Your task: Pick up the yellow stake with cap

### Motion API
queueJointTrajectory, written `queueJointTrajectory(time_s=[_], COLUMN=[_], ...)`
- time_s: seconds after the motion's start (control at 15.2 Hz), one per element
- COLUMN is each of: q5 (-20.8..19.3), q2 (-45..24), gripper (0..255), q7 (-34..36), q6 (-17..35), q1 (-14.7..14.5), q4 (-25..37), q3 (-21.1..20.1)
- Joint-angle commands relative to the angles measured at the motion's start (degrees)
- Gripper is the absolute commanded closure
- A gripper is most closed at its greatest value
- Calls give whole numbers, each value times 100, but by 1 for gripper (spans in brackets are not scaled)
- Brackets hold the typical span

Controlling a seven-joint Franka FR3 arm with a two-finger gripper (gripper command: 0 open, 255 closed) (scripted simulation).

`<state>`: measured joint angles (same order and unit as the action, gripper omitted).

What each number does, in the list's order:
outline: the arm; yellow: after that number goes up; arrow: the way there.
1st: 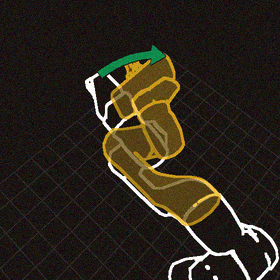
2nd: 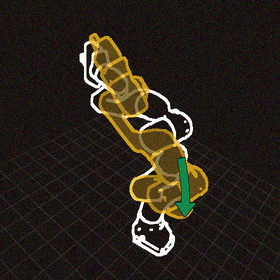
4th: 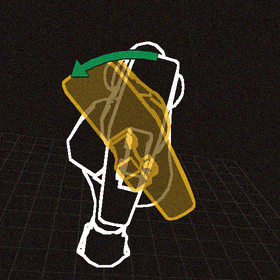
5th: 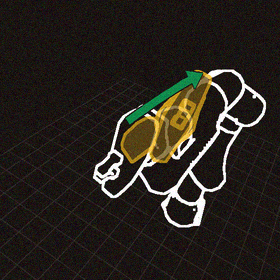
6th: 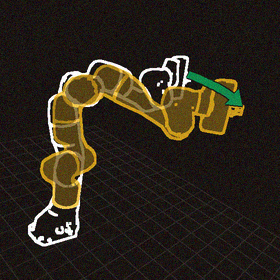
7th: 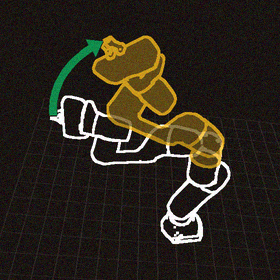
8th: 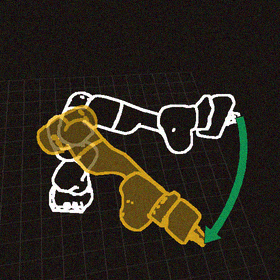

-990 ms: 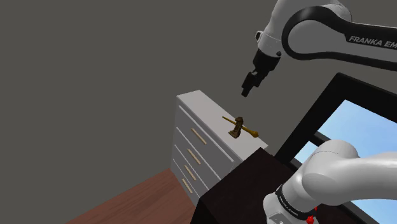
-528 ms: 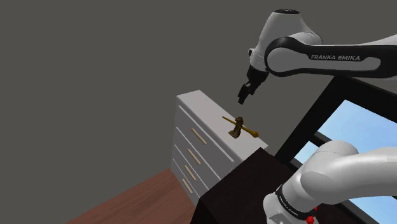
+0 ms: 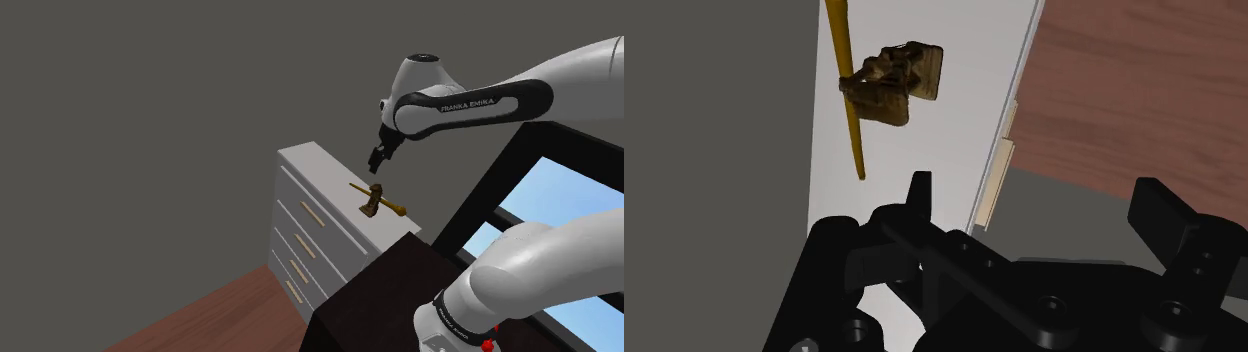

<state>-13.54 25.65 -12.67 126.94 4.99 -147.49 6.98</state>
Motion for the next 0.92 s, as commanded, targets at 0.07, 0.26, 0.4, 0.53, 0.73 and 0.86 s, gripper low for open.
queueJointTrajectory(time_s=[0.07,0.26,0.4,0.53,0.73,0.86], q5=[-116,-200,-229,-230,-180,-115], q2=[-603,-1237,-1676,-2124,-2807,-3265], gripper=[0,0,0,0,0,0], q7=[-152,-305,-415,-535,-736,-882], q6=[478,948,1242,1517,1889,2106], q1=[98,192,251,309,401,478], q4=[105,239,365,520,803,1025], q3=[178,351,457,552,669,719])
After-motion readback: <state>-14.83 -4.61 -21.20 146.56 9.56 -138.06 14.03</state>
